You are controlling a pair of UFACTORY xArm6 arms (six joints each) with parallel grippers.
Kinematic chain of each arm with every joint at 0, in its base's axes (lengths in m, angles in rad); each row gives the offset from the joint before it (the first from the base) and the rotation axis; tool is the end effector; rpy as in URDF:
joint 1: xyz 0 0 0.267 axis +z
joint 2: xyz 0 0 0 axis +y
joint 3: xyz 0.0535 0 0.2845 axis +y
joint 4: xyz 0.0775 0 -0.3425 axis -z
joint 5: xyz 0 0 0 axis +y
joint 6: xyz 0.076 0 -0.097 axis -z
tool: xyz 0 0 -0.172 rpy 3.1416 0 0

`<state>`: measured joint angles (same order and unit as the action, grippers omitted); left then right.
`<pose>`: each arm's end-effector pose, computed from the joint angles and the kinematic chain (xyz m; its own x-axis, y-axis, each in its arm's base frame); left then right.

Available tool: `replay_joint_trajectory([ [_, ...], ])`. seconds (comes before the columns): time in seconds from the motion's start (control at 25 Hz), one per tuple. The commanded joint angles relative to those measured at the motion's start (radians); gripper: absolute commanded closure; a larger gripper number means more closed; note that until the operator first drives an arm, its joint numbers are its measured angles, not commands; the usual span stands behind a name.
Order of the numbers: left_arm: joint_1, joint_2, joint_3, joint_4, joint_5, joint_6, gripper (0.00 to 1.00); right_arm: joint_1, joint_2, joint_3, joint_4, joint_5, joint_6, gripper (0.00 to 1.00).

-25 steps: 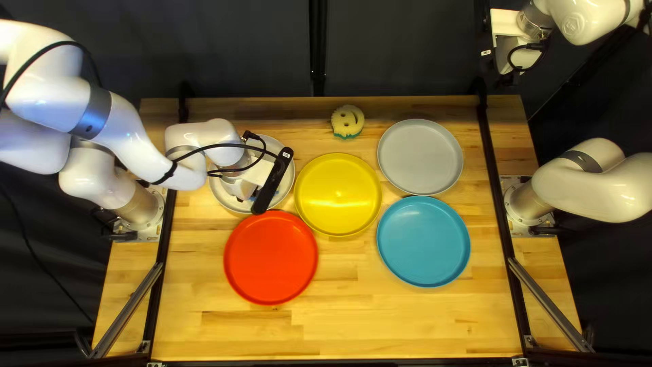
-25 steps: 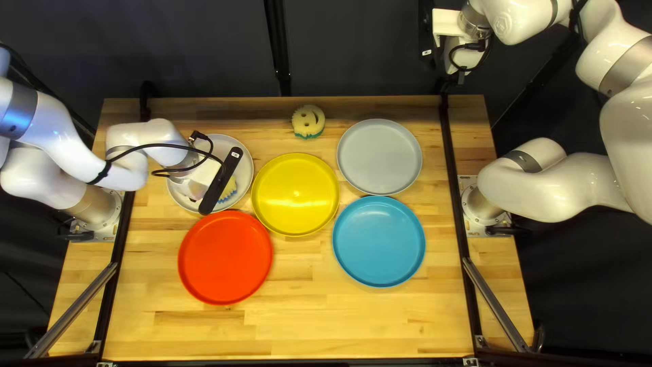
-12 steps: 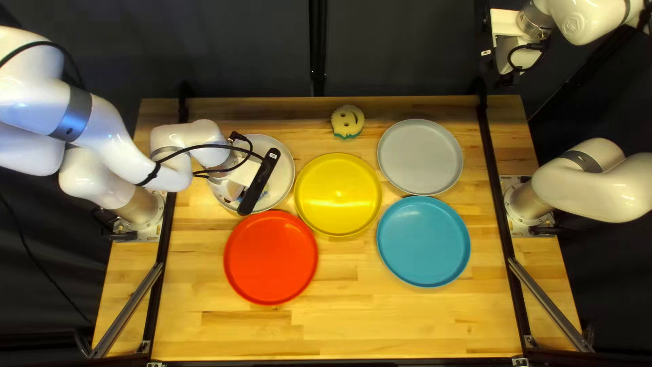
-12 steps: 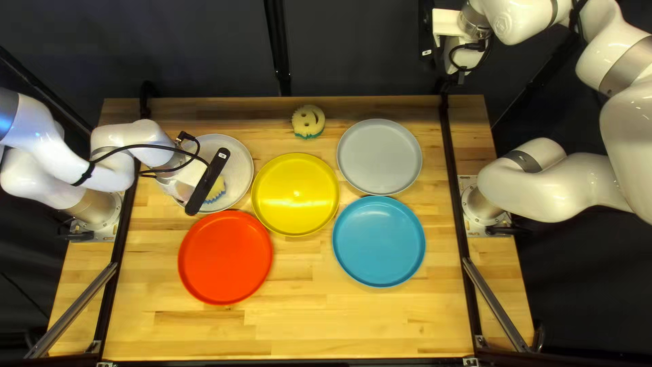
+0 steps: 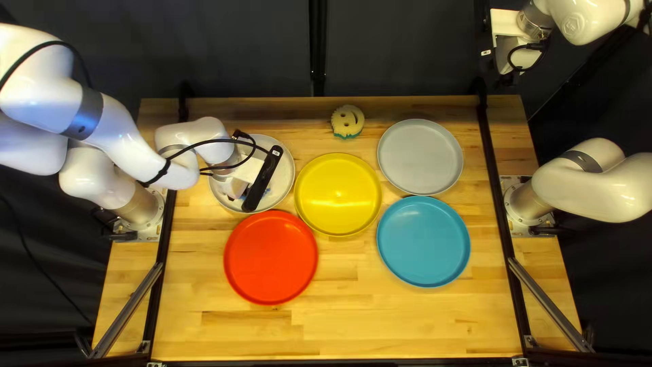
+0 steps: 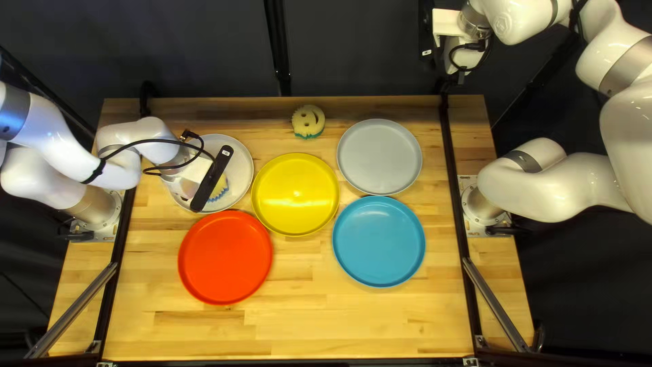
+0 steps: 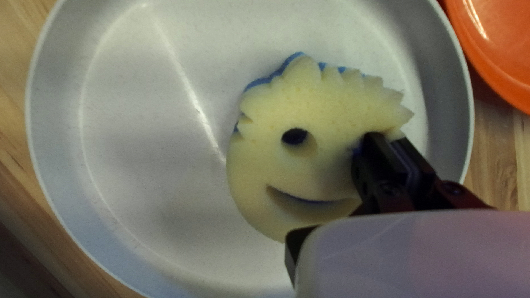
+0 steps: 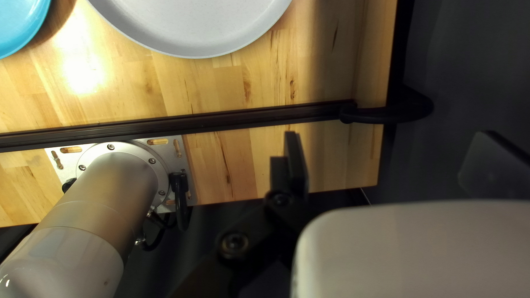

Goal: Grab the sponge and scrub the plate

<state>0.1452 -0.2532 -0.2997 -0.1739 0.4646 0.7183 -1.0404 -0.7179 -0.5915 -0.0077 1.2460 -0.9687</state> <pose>0.3243 0.0382 0.0442 0.9064 -0.4048 0.1209 -0.4094 -0.9122 0.0150 0.1487 -0.2570 0.2392 0.9972 -0.0685 0.0297 -0.0701 -0.9959 0.0564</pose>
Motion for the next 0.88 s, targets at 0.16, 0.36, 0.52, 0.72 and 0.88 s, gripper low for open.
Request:
replay_joint_trajectory([
  [0.16, 0.016, -0.025, 0.036, -0.002, -0.008, 0.024, 1.0, 0.0, 0.0, 0.0, 0.0, 0.0, 0.0, 0.0],
  [0.36, 0.058, -0.154, 0.139, -0.005, 0.035, 0.035, 1.0, 0.0, 0.0, 0.0, 0.0, 0.0, 0.0, 0.0],
  [0.52, 0.098, -0.255, 0.201, 0.001, 0.087, 0.038, 1.0, 0.0, 0.0, 0.0, 0.0, 0.0, 0.0, 0.0],
  [0.72, 0.127, -0.284, 0.227, -0.01, 0.098, 0.05, 1.0, 0.0, 0.0, 0.0, 0.0, 0.0, 0.0, 0.0],
  [0.88, 0.112, -0.165, 0.166, -0.042, 0.039, 0.073, 1.0, 0.0, 0.0, 0.0, 0.0, 0.0, 0.0, 0.0],
])
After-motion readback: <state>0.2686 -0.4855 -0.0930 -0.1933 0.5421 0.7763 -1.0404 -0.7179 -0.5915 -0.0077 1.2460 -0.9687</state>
